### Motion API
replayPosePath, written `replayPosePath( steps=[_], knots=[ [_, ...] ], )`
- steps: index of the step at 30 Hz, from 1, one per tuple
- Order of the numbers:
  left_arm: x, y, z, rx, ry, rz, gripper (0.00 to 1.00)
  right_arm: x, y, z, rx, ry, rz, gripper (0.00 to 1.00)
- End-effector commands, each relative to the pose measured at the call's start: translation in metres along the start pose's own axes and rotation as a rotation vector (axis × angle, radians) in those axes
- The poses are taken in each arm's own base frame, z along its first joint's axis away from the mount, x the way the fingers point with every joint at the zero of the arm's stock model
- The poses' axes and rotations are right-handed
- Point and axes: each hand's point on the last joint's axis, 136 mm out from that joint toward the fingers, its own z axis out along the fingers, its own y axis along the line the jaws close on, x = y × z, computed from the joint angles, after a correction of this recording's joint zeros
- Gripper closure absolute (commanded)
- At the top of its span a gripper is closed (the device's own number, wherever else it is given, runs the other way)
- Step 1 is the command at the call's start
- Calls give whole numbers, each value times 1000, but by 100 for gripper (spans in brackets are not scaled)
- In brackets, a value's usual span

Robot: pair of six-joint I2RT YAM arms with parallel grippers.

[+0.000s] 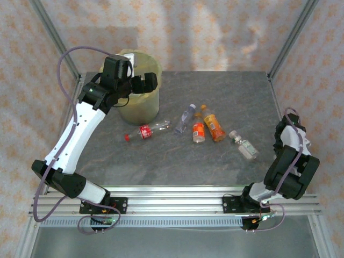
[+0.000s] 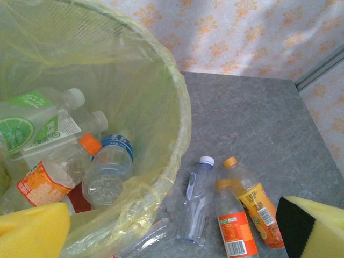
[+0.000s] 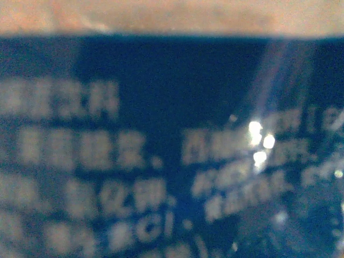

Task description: Put the plastic bottles in the bin

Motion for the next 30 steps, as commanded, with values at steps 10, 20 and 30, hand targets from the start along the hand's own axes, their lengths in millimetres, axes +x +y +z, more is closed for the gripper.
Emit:
replayPosePath(
  steps=[10, 20, 30],
  knots=[
    [4, 4, -1, -30, 9, 20, 0, 7, 23, 13, -89, 68, -26, 56],
    [4, 7, -3, -43, 8, 20, 0, 26, 49, 23, -201, 161, -42, 56],
    [2, 6, -1, -42, 3, 11, 0, 21, 61, 0, -330, 148, -52, 57]
  ],
)
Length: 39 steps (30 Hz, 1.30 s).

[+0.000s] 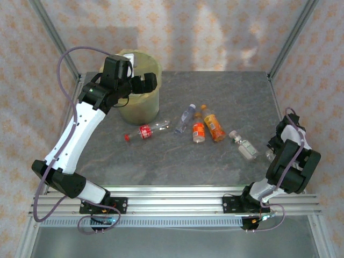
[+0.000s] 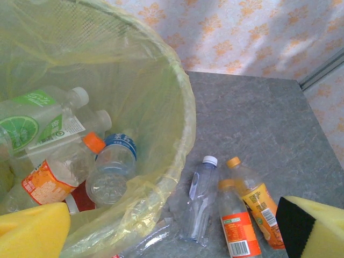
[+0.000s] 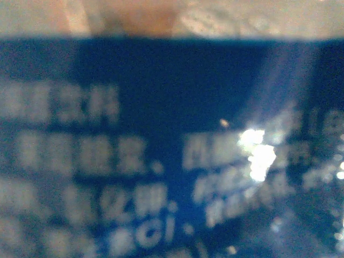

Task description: Put the plastic bottles in the bin

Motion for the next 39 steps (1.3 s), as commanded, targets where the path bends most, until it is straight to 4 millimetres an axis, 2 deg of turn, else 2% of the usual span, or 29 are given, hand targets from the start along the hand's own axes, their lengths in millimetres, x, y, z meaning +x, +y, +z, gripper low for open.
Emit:
replayPosePath(
  steps=[1, 8, 15, 20, 25, 30, 34, 39],
  knots=[
    [2, 4, -1, -29, 3, 11, 0, 9, 10, -6, -78, 32, -20, 57],
    [2, 8, -4, -48, -4, 14, 0, 13, 36, -12, -229, 70, -13, 57],
    [1, 8, -6, -50, -10, 12, 0, 17, 79, -29, -477, 129, -7, 57],
    [0, 7, -7, -45, -18, 6, 0, 14, 99, -60, -640, 127, -9, 56],
    [-1, 6, -7, -40, -19, 4, 0, -1, 93, -95, -646, 33, -10, 56],
    [-2, 7, -11, -44, -27, 5, 0, -14, 92, -108, -631, 2, 4, 57],
    [-4, 10, -13, -58, -35, 5, 0, -13, 106, -128, -742, -1, -23, 57],
    [-8, 13, -15, -75, -56, -12, 0, 4, 118, -172, -817, -104, -162, 57]
  ],
)
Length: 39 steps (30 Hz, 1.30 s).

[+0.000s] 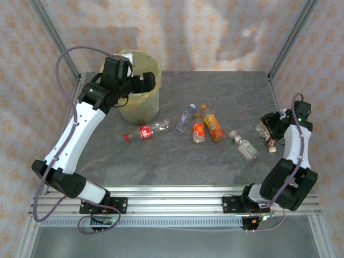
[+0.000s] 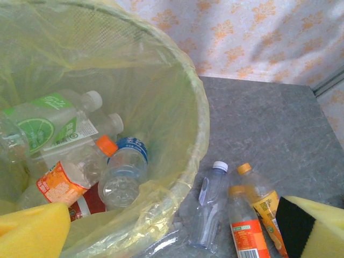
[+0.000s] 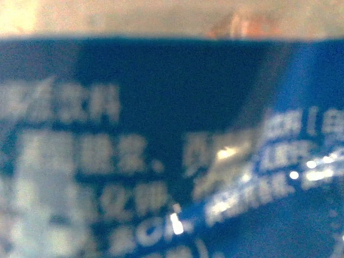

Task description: Put the plastic bottles in the bin

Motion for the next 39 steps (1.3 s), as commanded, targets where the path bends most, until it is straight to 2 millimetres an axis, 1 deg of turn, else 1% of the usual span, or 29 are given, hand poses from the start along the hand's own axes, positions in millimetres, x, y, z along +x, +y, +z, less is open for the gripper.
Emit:
replayPosePath(
  steps=[1, 2, 6, 8, 13, 18, 21, 23, 26, 28, 32, 35, 39],
  knots=[
    [-5, 5, -15, -27, -40, -14, 0, 8, 40, -29, -103, -48, -131, 56],
    [-6, 5, -16, -25, -46, -17, 0, 11, 51, -38, -138, -68, -160, 56],
    [-10, 5, -18, -22, -63, -33, 0, 29, 86, -62, -276, -84, -257, 56],
    [-12, 4, -19, -16, -71, -38, 0, 44, 107, -73, -345, -84, -340, 55],
    [-16, -3, -23, 22, -83, -48, 0, 81, 145, -96, -488, -75, -520, 54],
    [-21, -20, -31, 117, -88, -58, 0, 115, 178, -115, -653, -73, -665, 53],
    [-22, -38, -37, 221, -77, -67, 0, 137, 197, -124, -735, -62, -757, 52],
    [-23, -54, -41, 313, -63, -76, 0, 153, 210, -129, -781, -55, -826, 52],
    [-22, -76, -47, 434, -39, -85, 0, 178, 227, -135, -841, -30, -935, 52],
    [-23, -86, -51, 497, -31, -90, 0, 192, 238, -136, -868, -13, -997, 52],
    [-25, -112, -61, 622, -21, -84, 0, 217, 256, -131, -881, 31, -1100, 52],
    [-18, -127, -63, 651, 9, -30, 0, 228, 269, -127, -889, 58, -1137, 52],
    [-6, -141, -60, 673, 46, 31, 0, 238, 282, -126, -910, 80, -1163, 52]
  ],
)
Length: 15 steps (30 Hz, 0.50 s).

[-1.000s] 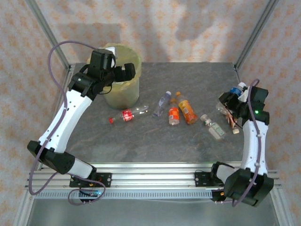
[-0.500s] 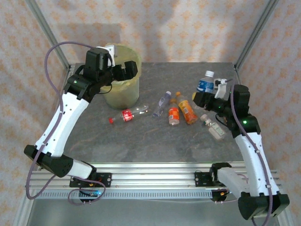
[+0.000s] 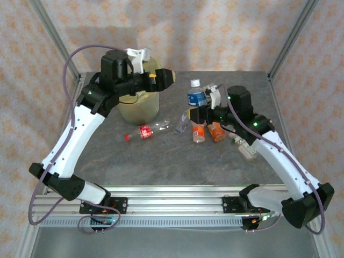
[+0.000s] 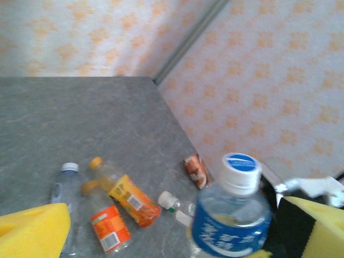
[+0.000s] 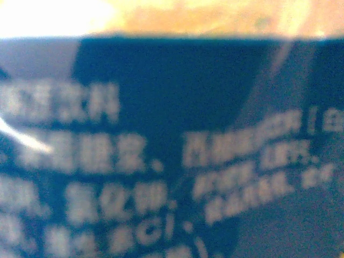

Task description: Put the plastic bottles in the bin

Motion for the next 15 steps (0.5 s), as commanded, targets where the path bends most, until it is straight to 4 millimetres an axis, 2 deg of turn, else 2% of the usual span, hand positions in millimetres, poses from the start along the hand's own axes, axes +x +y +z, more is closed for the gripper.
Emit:
replayPosePath(
  steps=[1, 7, 15],
  knots=[
    [5, -20, 6, 75, 37, 63, 0, -24, 12, 0, -15, -55, -88, 52],
    [15, -28, 21, 101, 89, 118, 10, -27, 18, 11, -48, -35, -85, 52],
    [18, -34, 42, 123, 128, 119, 22, -28, 25, 13, -80, -31, -78, 52]
  ],
)
